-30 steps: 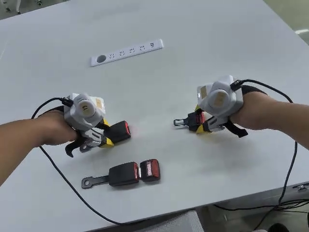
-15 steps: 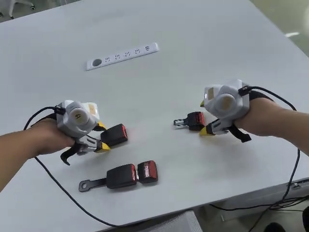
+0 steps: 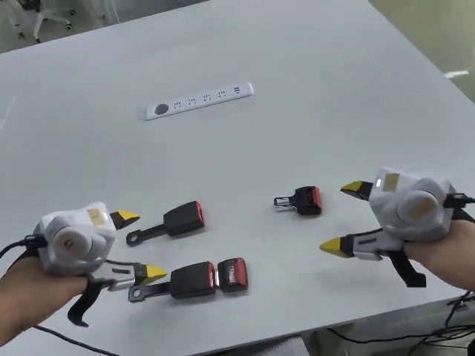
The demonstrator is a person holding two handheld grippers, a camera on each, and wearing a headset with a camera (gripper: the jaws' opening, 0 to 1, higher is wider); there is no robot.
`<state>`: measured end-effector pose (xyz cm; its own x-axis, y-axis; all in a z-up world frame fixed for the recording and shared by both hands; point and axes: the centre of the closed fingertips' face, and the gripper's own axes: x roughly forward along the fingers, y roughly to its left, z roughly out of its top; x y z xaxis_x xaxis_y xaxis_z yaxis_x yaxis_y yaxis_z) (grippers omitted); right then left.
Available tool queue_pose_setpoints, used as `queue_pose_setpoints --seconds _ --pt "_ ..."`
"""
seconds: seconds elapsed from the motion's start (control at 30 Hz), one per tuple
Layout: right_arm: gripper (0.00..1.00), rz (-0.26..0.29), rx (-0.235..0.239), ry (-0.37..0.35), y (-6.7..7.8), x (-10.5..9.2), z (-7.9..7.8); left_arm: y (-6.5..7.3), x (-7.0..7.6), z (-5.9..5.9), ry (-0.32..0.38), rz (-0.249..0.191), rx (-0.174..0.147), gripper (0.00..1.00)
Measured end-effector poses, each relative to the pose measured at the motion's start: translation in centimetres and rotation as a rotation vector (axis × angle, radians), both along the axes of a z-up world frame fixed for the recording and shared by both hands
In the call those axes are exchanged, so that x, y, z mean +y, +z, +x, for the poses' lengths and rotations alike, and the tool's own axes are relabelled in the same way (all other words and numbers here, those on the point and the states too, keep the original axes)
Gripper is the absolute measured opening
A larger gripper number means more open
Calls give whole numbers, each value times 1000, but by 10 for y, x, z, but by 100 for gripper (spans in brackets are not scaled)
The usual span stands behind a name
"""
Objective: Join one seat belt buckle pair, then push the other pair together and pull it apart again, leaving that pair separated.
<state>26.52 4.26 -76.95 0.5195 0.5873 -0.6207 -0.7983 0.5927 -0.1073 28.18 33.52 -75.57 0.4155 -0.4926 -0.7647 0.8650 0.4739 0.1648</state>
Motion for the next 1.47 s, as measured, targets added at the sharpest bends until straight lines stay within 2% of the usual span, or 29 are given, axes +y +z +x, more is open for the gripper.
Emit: queue_pose_setpoints --seconds 0.03,0.07,0.13,0.23,0.27,0.33,0.43,0.5,0.53,0.57,0.6,0.7,0.77,0.83,1.1,1.4,1.47 --pt "74 14 1 -11 2 0 -5 -1 2 -3 17 -18 -2 75" --pt "77 17 1 -13 3 0 -7 3 4 -10 32 -31 -9 77" --pt "81 25 2 -27 5 -1 -15 8 10 -19 69 -45 -33 83" --pt "84 32 20 -37 7 -2 -27 13 20 -27 118 -70 -61 95" --pt "85 31 24 -39 7 -3 -31 11 25 -31 146 -77 -56 97" --pt "86 24 32 -47 7 -5 -35 6 32 -43 185 -108 -17 100" --pt "89 25 29 -54 11 -6 -38 1 49 -50 197 -97 -18 100" --pt "95 37 27 -59 13 -4 -38 2 54 -52 233 -105 -34 100" --pt "98 41 24 -66 14 -4 -38 2 54 -53 244 -117 -36 100" --pt "100 38 17 -71 15 -4 -37 2 51 -55 255 -153 -19 100" --pt "100 40 13 -70 15 -2 -37 1 50 -56 256 -160 -15 100" --pt "100 39 13 -81 16 0 -37 -2 44 -62 232 -141 -22 100" --pt "100 43 15 -93 16 1 -36 -3 46 -62 224 -133 -25 100" --pt "100 48 17 -103 16 1 -36 -4 47 -63 228 -142 -19 100" --pt "100 64 25 -157 15 -4 -35 -2 48 -60 236 -151 -31 100" --pt "100 64 28 -167 15 -7 -36 3 38 -58 224 -158 -33 100" --pt "100 70 14 -167 17 -6 -35 5 36 -58 219 -158 -39 100"
